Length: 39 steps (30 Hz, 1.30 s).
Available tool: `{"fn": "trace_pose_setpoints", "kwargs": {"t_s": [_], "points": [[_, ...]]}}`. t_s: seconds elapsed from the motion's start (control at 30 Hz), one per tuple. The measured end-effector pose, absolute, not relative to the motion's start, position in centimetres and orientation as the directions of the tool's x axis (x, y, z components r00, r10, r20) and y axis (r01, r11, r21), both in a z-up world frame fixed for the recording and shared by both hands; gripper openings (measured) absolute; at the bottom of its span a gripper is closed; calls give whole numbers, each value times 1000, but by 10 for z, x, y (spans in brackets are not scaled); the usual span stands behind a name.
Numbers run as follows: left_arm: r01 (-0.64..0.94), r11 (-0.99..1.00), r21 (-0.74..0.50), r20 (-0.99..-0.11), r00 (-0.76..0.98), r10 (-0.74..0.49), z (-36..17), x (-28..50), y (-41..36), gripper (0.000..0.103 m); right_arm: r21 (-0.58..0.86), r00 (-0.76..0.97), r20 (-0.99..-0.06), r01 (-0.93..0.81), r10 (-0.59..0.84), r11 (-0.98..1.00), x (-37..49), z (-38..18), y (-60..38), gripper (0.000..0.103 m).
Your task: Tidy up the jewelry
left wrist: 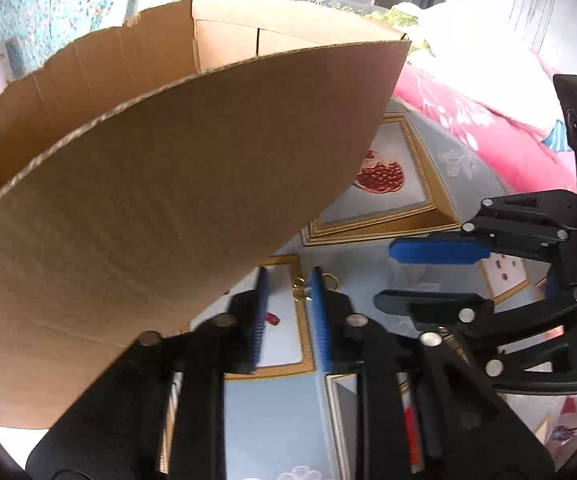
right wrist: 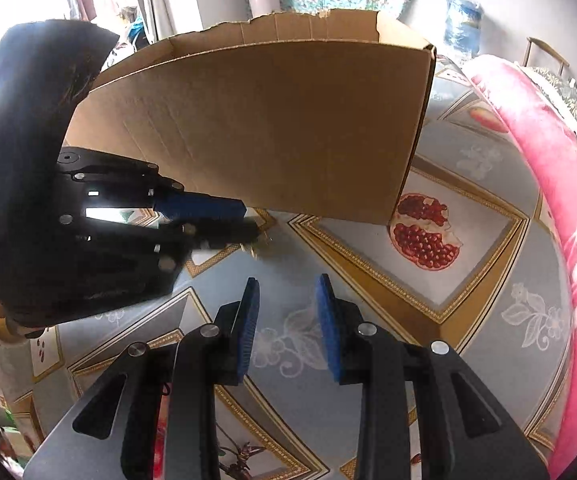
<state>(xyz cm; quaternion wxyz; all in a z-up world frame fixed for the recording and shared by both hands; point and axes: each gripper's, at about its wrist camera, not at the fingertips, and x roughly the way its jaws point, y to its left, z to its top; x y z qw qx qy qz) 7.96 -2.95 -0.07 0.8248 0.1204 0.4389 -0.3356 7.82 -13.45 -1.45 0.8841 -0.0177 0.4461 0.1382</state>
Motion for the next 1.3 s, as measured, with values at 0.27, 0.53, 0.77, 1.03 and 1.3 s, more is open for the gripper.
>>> {"fn": "trace_pose_setpoints", "kwargs": {"t_s": [0.27,0.53,0.77,1.03,1.3], "points": [[703,711,27,-796,445,-410,-5,60,-50,22,89,567,-794,-249,219,964,66,-14,-132,30],[697,717,12,-811,426,-401,-5,65,-49,16,92,567,-794,-247,221,965,70,-14,-128,30],[696,718,17,-818,422,-390,-6,59,-49,13,69,553,-801,-298,231,952,74,-16,-121,30],[692,722,1,-833,400,-383,-7,55,-22,13,25,540,-805,-386,248,922,82,-16,-102,25],[687,726,-33,-834,382,-399,-8,49,-4,13,51,557,-790,-356,256,933,75,-19,-97,10]]}}
